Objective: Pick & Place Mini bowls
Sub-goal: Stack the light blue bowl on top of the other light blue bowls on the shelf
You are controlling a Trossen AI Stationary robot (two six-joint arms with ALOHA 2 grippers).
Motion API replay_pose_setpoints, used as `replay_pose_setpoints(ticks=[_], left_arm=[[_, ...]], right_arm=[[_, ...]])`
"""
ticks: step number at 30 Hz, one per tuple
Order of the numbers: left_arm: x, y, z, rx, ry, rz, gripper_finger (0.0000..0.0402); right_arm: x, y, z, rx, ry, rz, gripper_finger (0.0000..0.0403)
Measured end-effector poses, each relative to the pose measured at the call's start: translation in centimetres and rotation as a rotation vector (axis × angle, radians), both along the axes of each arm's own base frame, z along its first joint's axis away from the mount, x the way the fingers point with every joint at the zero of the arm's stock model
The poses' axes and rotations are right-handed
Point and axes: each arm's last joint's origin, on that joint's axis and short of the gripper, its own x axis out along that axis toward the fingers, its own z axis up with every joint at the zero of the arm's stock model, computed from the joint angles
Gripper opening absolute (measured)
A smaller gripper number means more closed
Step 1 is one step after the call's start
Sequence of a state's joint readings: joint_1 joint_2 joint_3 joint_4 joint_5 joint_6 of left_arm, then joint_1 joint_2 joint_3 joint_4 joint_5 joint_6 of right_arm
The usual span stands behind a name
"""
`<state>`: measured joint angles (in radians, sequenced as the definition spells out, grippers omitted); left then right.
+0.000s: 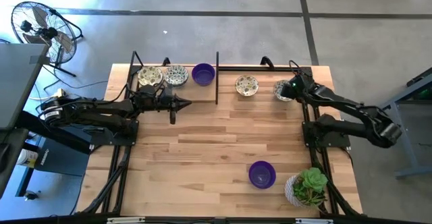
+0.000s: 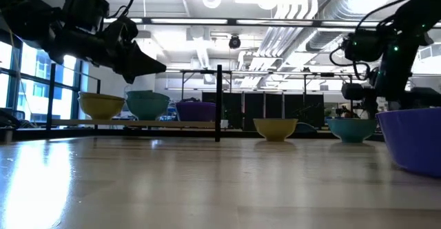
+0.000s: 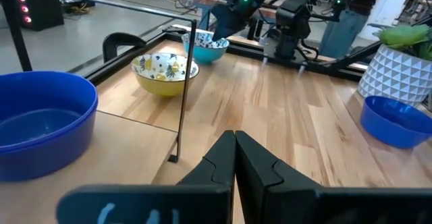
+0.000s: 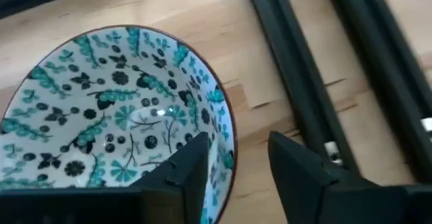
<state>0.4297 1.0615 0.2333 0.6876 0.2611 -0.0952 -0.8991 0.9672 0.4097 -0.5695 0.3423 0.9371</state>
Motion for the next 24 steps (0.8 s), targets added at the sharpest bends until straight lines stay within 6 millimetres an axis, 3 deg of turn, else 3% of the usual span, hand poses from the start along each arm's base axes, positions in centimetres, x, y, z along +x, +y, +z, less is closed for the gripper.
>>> replay_pose_setpoints(ticks=[14,20,24], left_arm=[[0.0,0.0,0.0,-0.001,-0.001,-0.011,0.0000],[0.0,0.0,0.0,-0.009,-0.002,-0.008,0.0000],[0.0,0.0,0.0,-0.009,-0.001,-0.008,0.0000]], right_arm=[[0.0,-0.4,-1.1,-0.050,-0.104,0.021,0.0015],[0.2,-0.6,-0.8,-0.050,-0.126,0.067,0.0017],[1.0,-0.9,1.0,-0.083,-0.180,0.134,0.0019]])
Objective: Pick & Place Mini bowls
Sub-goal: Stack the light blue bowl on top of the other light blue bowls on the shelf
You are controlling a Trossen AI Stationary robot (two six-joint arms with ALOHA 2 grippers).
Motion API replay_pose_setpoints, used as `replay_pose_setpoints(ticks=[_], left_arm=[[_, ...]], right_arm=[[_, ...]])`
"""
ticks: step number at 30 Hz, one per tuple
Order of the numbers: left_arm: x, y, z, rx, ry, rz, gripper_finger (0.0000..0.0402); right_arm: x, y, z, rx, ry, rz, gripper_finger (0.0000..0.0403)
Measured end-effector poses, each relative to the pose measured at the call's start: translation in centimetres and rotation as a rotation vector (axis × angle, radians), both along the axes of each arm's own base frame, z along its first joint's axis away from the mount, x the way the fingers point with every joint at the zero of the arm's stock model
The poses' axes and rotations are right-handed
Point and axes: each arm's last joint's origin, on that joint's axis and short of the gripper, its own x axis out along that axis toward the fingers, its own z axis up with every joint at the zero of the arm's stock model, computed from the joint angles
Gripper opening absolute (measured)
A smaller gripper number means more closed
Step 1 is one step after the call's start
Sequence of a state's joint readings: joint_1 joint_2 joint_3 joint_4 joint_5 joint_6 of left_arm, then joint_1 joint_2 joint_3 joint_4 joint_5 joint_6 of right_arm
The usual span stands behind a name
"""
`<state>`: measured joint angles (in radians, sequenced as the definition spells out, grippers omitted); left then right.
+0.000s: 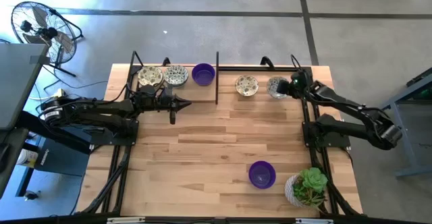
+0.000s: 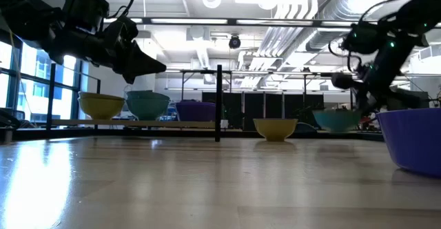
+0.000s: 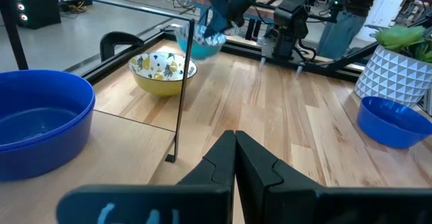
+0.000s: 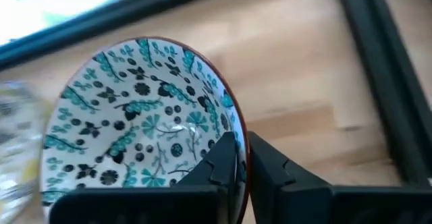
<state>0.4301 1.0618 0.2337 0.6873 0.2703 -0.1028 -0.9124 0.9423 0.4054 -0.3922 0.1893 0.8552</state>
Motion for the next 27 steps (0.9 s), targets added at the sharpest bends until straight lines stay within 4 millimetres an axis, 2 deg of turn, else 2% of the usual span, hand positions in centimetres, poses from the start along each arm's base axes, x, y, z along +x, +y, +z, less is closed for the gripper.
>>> replay_pose_setpoints(ticks=[6,11,19,22,27], left_arm=[[0.0,0.0,0.0,0.000,0.000,0.005,0.0000],[0.0,0.0,0.0,0.008,0.002,0.003,0.0000],[0.0,0.1,0.0,0.016,0.002,0.013,0.0000],[0.0,0.1,0.0,0.014,0.000,0.013,0.0000],[0.0,0.1,0.1,0.008,-0.002,0.016,0.0000]], right_arm=[[2.3,0.7,3.7,-0.058,-0.021,0.160,0.0011],[5.1,3.3,5.5,-0.085,-0.092,0.285,0.0018],[10.3,8.4,5.5,-0.066,-0.117,0.391,0.0018],[13.0,9.5,5.1,-0.052,-0.107,0.427,0.0018],[17.8,10.3,4.1,-0.003,-0.052,0.488,0.0018]])
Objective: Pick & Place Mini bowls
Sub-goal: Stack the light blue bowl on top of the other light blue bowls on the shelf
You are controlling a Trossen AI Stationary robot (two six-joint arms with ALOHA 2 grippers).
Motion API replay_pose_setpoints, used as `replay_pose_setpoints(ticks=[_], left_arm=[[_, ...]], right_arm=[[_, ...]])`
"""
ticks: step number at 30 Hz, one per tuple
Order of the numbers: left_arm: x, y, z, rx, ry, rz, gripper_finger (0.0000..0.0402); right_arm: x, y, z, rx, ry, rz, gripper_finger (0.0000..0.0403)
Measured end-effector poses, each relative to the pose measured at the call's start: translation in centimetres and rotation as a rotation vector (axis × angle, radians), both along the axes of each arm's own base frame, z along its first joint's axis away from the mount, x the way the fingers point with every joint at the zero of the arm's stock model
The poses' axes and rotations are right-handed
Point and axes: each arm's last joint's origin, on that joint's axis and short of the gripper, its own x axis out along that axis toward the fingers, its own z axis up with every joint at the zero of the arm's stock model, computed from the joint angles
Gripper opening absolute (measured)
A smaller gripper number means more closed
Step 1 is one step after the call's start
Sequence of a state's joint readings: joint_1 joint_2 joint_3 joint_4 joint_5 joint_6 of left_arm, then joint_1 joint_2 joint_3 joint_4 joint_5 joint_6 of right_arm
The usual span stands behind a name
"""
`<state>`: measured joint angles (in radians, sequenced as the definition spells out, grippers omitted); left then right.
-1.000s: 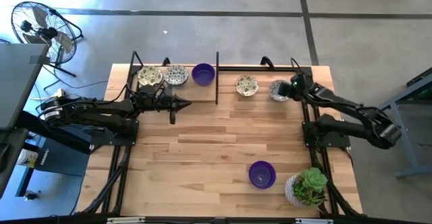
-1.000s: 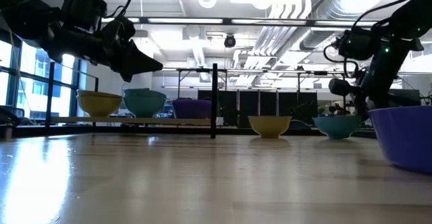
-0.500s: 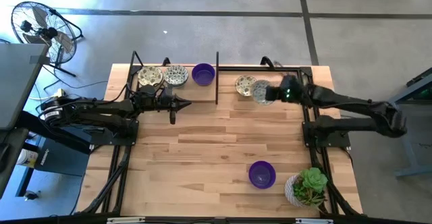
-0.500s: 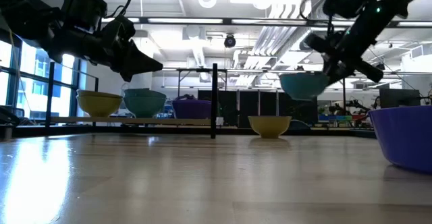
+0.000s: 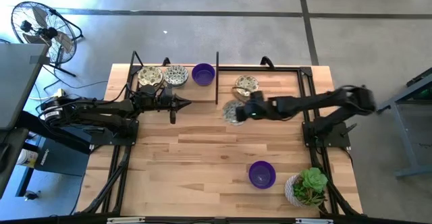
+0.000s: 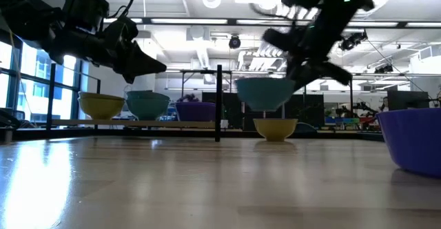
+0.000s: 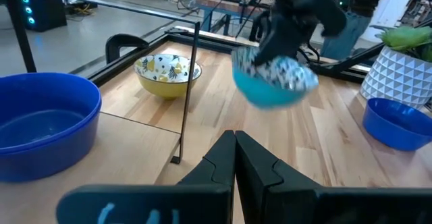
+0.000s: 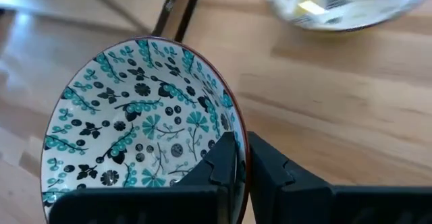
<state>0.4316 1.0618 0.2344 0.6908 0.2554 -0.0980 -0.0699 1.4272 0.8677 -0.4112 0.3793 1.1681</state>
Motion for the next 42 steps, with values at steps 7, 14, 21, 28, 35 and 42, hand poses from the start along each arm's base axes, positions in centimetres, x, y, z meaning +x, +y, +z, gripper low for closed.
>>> replay_pose_setpoints(ticks=[7,14,21,28,35,42], left_arm=[[0.0,0.0,0.0,-0.011,-0.002,0.000,0.0000],[0.0,0.0,0.0,-0.010,0.002,-0.003,0.0000],[0.0,0.0,0.0,-0.007,0.003,-0.004,0.0000],[0.0,0.0,0.0,-0.007,0.003,-0.003,0.0000],[0.0,0.0,0.0,-0.007,0.003,-0.001,0.0000],[0.0,0.0,0.0,-0.007,0.003,-0.001,0.0000]], right_arm=[[5.9,0.0,-1.1,0.009,0.046,0.104,0.0015],[9.6,0.5,-1.9,-0.004,0.043,0.179,0.0014],[11.3,1.1,-3.8,0.013,0.010,0.223,0.0014],[11.7,1.2,-4.6,0.012,0.007,0.233,0.0014],[11.7,1.1,-4.6,-0.011,0.013,0.228,0.0015],[11.7,1.1,-4.6,-0.011,0.004,0.226,0.0027]])
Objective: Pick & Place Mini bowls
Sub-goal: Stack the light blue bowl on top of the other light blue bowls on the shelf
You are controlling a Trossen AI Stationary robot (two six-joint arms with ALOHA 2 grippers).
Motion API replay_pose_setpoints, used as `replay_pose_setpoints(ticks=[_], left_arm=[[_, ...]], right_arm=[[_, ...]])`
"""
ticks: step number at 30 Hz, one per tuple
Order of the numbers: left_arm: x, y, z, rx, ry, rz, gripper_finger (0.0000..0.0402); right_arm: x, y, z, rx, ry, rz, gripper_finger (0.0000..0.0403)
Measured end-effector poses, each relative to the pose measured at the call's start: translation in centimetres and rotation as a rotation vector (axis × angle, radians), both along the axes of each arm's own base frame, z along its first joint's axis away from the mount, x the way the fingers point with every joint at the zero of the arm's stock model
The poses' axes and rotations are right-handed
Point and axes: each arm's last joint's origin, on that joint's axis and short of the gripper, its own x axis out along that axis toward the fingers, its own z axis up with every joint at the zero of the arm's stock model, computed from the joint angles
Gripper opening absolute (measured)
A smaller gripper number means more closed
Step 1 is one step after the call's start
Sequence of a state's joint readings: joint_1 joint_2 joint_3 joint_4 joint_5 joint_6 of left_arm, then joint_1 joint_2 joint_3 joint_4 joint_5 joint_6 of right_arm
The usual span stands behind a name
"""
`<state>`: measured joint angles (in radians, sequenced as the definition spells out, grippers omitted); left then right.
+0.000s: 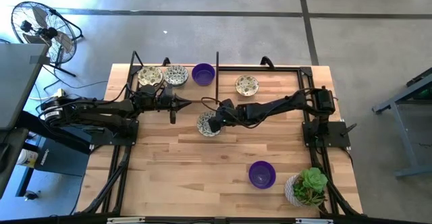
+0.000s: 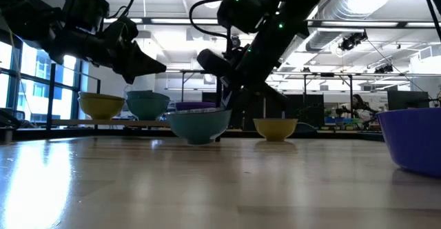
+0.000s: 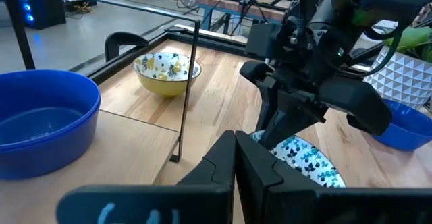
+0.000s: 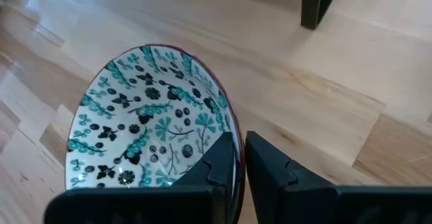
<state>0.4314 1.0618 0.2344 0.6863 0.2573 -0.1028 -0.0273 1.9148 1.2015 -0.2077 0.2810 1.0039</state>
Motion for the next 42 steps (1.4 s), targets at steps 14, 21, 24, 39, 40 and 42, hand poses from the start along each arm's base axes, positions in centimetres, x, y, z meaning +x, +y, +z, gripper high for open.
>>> replay_pose_setpoints(ticks=[14,21,24,39,40,42], left_arm=[[0.0,0.0,-0.1,-0.004,0.007,-0.003,0.0000],[0.0,-0.1,-0.1,0.016,0.008,-0.035,0.0000],[0.0,-0.1,-0.1,0.016,0.007,-0.048,0.0000],[0.2,-1.0,-0.3,-0.060,0.006,-0.249,0.0000],[0.3,-1.2,-0.3,-0.046,0.009,-0.244,0.0000],[0.7,-1.7,-0.1,-0.015,0.026,-0.228,0.0000]], right_arm=[[1.0,0.0,-0.5,-0.010,-0.078,0.018,0.0032],[1.0,0.0,-0.4,-0.046,-0.072,0.054,0.0090],[0.9,-0.1,0.5,-0.117,-0.073,0.084,0.0109],[-5.9,2.2,3.1,-0.528,-0.264,0.379,0.0015],[-6.8,2.1,2.9,-0.529,-0.303,0.404,0.0015],[-8.4,1.8,2.3,-0.538,-0.373,0.449,0.0008]])
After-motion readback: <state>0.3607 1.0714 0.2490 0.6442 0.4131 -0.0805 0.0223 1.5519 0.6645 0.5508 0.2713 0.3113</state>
